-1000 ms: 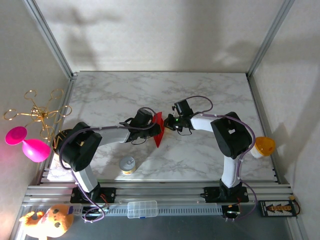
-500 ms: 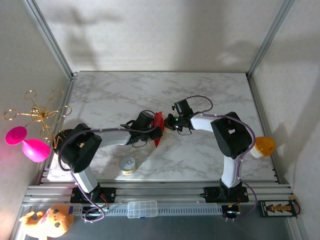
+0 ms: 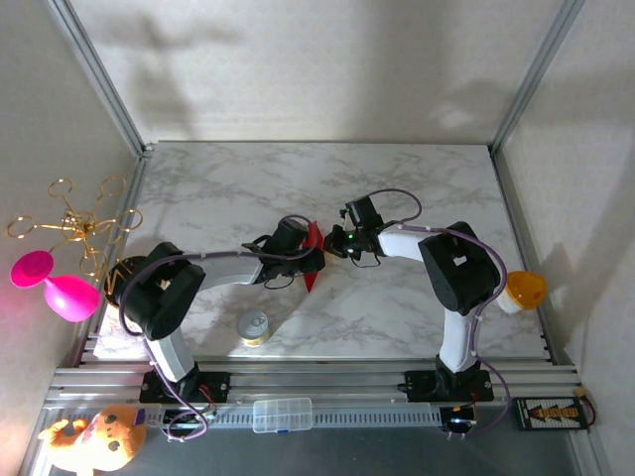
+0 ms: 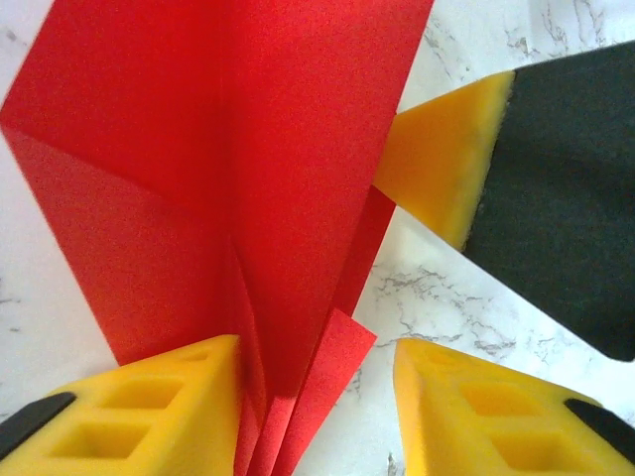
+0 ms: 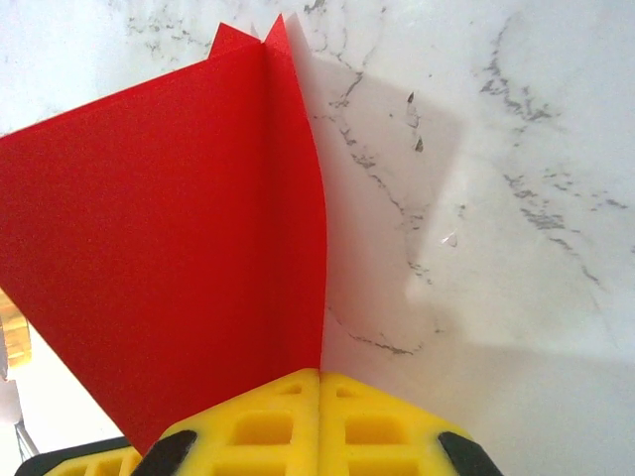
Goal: Fold a paper plane with a square sheet of paper (pick it up from the middle)
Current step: Move the paper plane to the top-center of the table.
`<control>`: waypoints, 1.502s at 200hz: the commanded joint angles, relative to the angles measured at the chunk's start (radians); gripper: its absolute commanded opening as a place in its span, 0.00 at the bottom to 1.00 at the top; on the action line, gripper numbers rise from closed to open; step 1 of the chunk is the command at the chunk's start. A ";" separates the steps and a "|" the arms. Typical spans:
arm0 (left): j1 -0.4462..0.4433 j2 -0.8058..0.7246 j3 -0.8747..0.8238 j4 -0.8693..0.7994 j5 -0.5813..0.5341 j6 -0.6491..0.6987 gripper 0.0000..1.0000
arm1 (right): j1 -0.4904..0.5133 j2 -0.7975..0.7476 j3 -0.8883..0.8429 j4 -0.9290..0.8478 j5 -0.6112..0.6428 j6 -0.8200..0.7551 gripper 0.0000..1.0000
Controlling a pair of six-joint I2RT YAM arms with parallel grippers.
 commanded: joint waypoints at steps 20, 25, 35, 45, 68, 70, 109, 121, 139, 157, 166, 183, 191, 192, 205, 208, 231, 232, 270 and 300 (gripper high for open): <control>-0.009 0.029 0.045 -0.063 -0.066 0.039 0.45 | -0.003 -0.034 0.020 -0.018 -0.027 -0.007 0.04; -0.009 0.030 0.047 -0.066 -0.070 0.041 0.45 | -0.003 -0.035 0.022 -0.018 -0.030 -0.008 0.04; -0.009 0.032 0.053 -0.076 -0.081 0.042 0.44 | -0.003 -0.035 0.024 -0.019 -0.033 -0.008 0.04; -0.009 0.034 0.057 -0.081 -0.089 0.046 0.44 | -0.003 -0.038 0.025 -0.022 -0.036 -0.008 0.05; -0.011 0.036 0.069 -0.094 -0.099 0.058 0.45 | -0.003 -0.038 0.030 -0.027 -0.038 -0.009 0.05; -0.012 0.036 0.071 -0.096 -0.100 0.060 0.45 | -0.003 -0.038 0.030 -0.027 -0.039 -0.010 0.05; -0.014 0.044 0.092 -0.133 -0.138 0.065 0.41 | -0.002 -0.035 0.035 -0.033 -0.037 -0.011 0.05; -0.014 0.046 0.096 -0.139 -0.145 0.062 0.37 | -0.002 -0.034 0.037 -0.035 -0.037 -0.013 0.05; -0.014 0.051 0.100 -0.144 -0.145 0.059 0.31 | -0.003 -0.035 0.036 -0.036 -0.036 -0.013 0.05; -0.015 0.061 0.106 -0.151 -0.136 0.059 0.28 | -0.001 -0.034 0.037 -0.036 -0.035 -0.013 0.05; -0.015 0.066 0.109 -0.155 -0.133 0.059 0.26 | -0.002 -0.034 0.037 -0.035 -0.036 -0.013 0.05; -0.018 0.073 0.116 -0.167 -0.131 0.060 0.25 | -0.003 -0.034 0.036 -0.036 -0.035 -0.012 0.05; -0.018 0.077 0.121 -0.176 -0.132 0.062 0.24 | -0.002 -0.032 0.037 -0.036 -0.034 -0.013 0.05; -0.018 0.077 0.122 -0.177 -0.132 0.062 0.24 | -0.002 -0.032 0.037 -0.035 -0.034 -0.013 0.05; -0.020 0.082 0.129 -0.189 -0.134 0.062 0.23 | -0.003 -0.033 0.037 -0.035 -0.036 -0.012 0.05; -0.020 0.084 0.130 -0.190 -0.133 0.062 0.23 | -0.002 -0.033 0.036 -0.035 -0.036 -0.013 0.05; -0.021 0.084 0.134 -0.196 -0.134 0.059 0.25 | -0.002 -0.031 0.035 -0.033 -0.034 -0.011 0.05; -0.022 0.084 0.135 -0.196 -0.134 0.059 0.25 | -0.002 -0.031 0.035 -0.033 -0.034 -0.011 0.05; -0.023 0.084 0.150 -0.205 -0.141 0.060 0.32 | -0.003 -0.027 0.037 -0.030 -0.037 -0.011 0.05; -0.023 0.082 0.154 -0.197 -0.113 0.068 0.40 | -0.002 -0.025 0.040 -0.030 -0.036 -0.012 0.05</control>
